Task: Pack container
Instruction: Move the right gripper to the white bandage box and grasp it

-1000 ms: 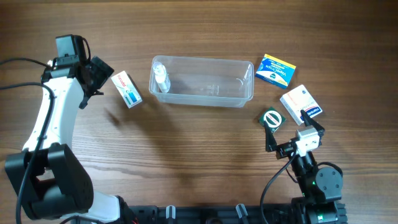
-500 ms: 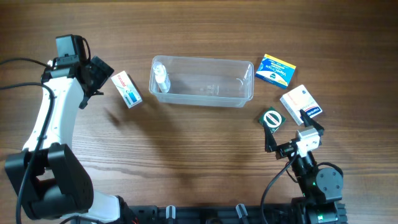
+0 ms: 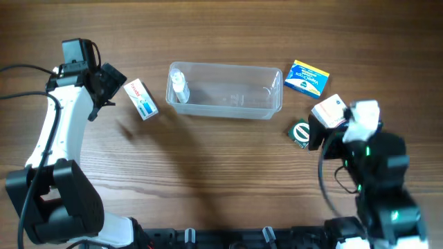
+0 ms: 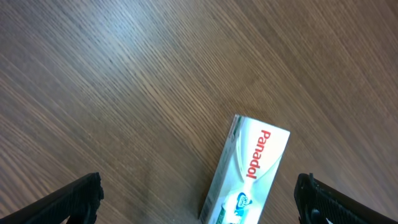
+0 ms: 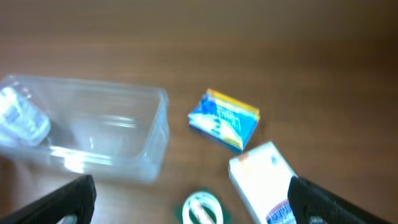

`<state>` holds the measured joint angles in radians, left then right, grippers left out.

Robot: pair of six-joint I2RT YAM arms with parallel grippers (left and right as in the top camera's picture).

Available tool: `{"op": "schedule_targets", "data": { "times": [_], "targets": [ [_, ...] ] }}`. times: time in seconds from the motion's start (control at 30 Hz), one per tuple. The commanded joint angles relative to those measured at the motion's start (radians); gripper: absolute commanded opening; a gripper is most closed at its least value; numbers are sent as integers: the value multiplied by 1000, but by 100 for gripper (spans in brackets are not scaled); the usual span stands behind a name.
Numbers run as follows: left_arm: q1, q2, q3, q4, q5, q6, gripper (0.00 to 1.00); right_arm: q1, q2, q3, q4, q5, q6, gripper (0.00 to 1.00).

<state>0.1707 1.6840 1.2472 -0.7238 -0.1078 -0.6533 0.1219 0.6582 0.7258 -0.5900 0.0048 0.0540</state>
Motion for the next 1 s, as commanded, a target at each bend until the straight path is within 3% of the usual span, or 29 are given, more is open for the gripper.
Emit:
{"op": "schedule_targets", "data": {
  "times": [0.0,0.07,0.23,0.4,0.6,0.8,0.97],
  "targets": [
    [4,7,10,1,-14,-6,100,-3,178,173,-104,-8,-29,99],
    [4,7,10,1,-14,-6,100,-26,252,233,-151,-66,-52,100],
    [4,7,10,1,-14,-6,100,-130,346,340,-269,-141,-328,100],
    [4,7,10,1,-14,-6,100,-234,328,342,-277,-166,-315,100],
    [4,7,10,1,-14,-6,100,-329,470,342,-274,-184,-313,100],
    [4,7,10,1,-14,-6,100,-329,571,342,-216,-38,-319,100],
    [4,7,10,1,-14,-6,100,-329,729,342,-217,-76,-472,100]
  ]
}}
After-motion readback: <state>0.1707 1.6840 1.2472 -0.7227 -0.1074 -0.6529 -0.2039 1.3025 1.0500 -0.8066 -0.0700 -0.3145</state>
